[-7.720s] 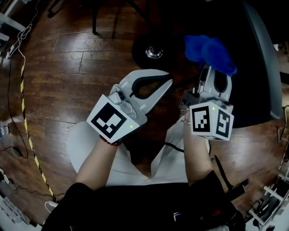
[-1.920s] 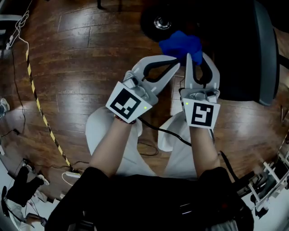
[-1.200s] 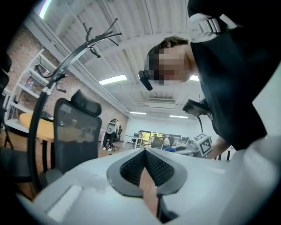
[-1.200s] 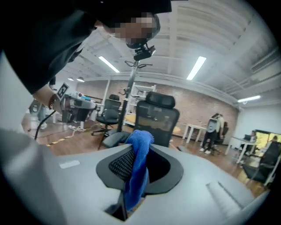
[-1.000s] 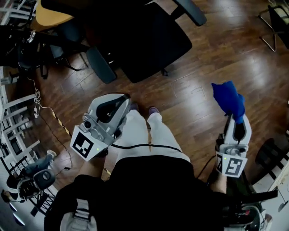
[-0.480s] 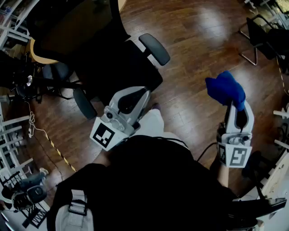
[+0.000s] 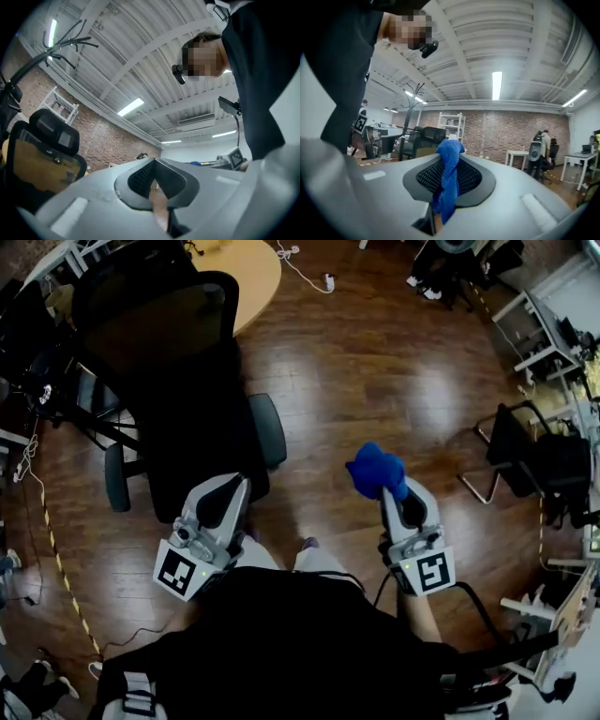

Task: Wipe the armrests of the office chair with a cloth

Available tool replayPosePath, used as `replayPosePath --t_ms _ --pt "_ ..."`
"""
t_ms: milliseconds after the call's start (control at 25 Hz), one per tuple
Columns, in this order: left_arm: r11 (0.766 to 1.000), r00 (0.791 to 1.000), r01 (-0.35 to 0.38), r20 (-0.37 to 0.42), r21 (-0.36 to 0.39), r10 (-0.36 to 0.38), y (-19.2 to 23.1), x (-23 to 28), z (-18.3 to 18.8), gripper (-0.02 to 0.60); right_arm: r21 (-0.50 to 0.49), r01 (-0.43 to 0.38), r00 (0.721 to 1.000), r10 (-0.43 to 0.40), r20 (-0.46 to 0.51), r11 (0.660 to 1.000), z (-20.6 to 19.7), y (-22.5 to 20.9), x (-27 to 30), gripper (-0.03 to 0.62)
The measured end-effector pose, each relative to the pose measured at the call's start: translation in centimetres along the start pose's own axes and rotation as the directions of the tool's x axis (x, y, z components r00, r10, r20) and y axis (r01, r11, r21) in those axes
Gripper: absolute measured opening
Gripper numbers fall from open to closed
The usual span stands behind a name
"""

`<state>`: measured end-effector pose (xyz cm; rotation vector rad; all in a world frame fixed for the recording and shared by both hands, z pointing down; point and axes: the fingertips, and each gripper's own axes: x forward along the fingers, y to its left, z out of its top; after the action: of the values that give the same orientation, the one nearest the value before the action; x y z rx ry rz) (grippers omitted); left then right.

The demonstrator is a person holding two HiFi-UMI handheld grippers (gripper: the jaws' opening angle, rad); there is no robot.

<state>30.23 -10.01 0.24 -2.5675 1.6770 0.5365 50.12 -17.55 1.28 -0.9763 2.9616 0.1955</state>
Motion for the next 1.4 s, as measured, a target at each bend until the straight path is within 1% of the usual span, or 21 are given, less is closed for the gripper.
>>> replayPosePath --t_ms 80,160,240,360,400,480,560,640,720,760,800,840,880,920,1000,1040,1080,1120,1200,1320,1400 --pt "0.998 0.997 -0.058 -0.05 0.029 0.06 0.1 -0.9 -0.5 0.005 -0.014 -0.108 0.994 0.108 -0.001 0.994 -0.2 0.0 2.4 0.052" --pt "0.994 0.995 -0.091 -0.034 0.066 0.094 0.6 0.1 0.3 0.005 -0.043 -0.179 0.984 0.179 -0.008 0.983 -0.2 -1.0 5.0 0.052" --pt "0.99 0.993 -0.118 0.003 0.078 0.118 1.4 1.2 0.8 0.005 -0.047 -0.211 0.978 0.21 -0.014 0.976 -0.5 -2.3 7.4 0.052" --pt "0.984 0.985 -0.166 -0.031 0.067 0.168 4.1 0.8 0.0 0.005 0.031 -0.218 0.975 0.219 -0.025 0.975 -1.8 -2.0 11.3 0.053" --pt "0.983 0.984 -0.17 -0.048 0.063 0.173 5.0 0.4 -0.2 0.005 0.061 -0.232 0.972 0.234 -0.019 0.971 -2.0 -1.4 12.7 0.052" --pt "0.986 0.985 -0.142 -0.085 0.083 0.149 6.0 -0.1 -1.0 0.005 0.08 -0.279 0.96 0.281 -0.014 0.957 -2.2 0.2 14.6 0.054" --pt "0.987 0.983 -0.101 -0.137 0.127 0.118 6.4 0.0 -2.9 0.005 0.056 -0.331 0.941 0.334 -0.053 0.942 -3.0 1.0 15.5 0.054" --pt "0.985 0.978 -0.082 -0.177 0.154 0.11 6.8 1.3 -4.8 0.005 0.043 -0.384 0.916 0.386 -0.108 0.922 -4.2 0.6 16.2 0.054" --pt "0.979 0.979 -0.099 -0.159 0.178 0.128 7.1 3.8 -4.8 0.005 0.081 -0.415 0.893 0.423 -0.154 0.906 -5.7 -1.2 17.2 0.054" --pt "0.972 0.978 -0.139 -0.13 0.191 0.165 7.5 4.9 -4.2 0.005 0.107 -0.429 0.878 0.442 -0.183 0.897 -6.8 -2.4 18.1 0.054" --pt "0.96 0.969 -0.206 -0.097 0.19 0.227 8.2 5.7 -3.7 0.005 0.128 -0.449 0.857 0.467 -0.218 0.884 -8.4 -3.4 19.3 0.054" --pt "0.943 0.951 -0.288 -0.064 0.165 0.302 9.4 6.0 -3.3 0.005 0.142 -0.473 0.831 0.494 -0.257 0.869 -10.4 -4.2 21.0 0.054" --pt "0.925 0.93 -0.362 -0.032 0.114 0.367 10.8 6.0 -3.3 0.005 0.151 -0.494 0.803 0.516 -0.298 0.856 -12.9 -4.7 22.9 0.053" --pt "0.912 0.913 -0.408 0.0 0.041 0.409 12.2 5.7 -3.7 0.005 0.152 -0.512 0.776 0.531 -0.339 0.845 -15.4 -4.9 24.8 0.054" --pt "0.895 0.898 -0.433 0.04 -0.109 0.439 13.9 4.0 -5.5 0.005 0.118 -0.559 0.719 0.55 -0.425 0.821 -20.5 -4.8 28.2 0.053" --pt "0.88 0.888 -0.448 0.039 -0.156 0.459 14.2 2.8 -6.3 0.005 0.094 -0.593 0.683 0.561 -0.467 0.8 -22.8 -4.5 29.7 0.054" --pt "0.861 0.872 -0.478 0.025 -0.177 0.489 14.2 1.6 -6.9 0.005 0.081 -0.627 0.644 0.575 -0.504 0.774 -24.8 -3.8 31.1 0.052" --pt "0.841 0.854 -0.512 0.005 -0.176 0.52 14.2 0.7 -7.2 0.005 0.083 -0.659 0.606 0.593 -0.531 0.747 -26.5 -3.0 32.5 0.052" --pt "0.815 0.826 -0.56 -0.015 -0.149 0.564 14.3 -0.1 -7.3 0.005 0.086 -0.728 0.527 0.636 -0.563 0.68 -29.2 -0.7 34.4 0.052" --pt "0.783 0.79 -0.603 0.019 -0.148 0.612 15.4 -0.6 -7.7 0.005 0.031 -0.827 0.427 0.663 -0.615 0.561 -32.4 3.2 36.6 0.052" --pt "0.762 0.768 -0.613 0.068 -0.209 0.637 15.5 -1.3 -8.3 0.005 0.043 -0.859 0.367 0.672 -0.643 0.51 -34.5 5.7 37.5 0.052"
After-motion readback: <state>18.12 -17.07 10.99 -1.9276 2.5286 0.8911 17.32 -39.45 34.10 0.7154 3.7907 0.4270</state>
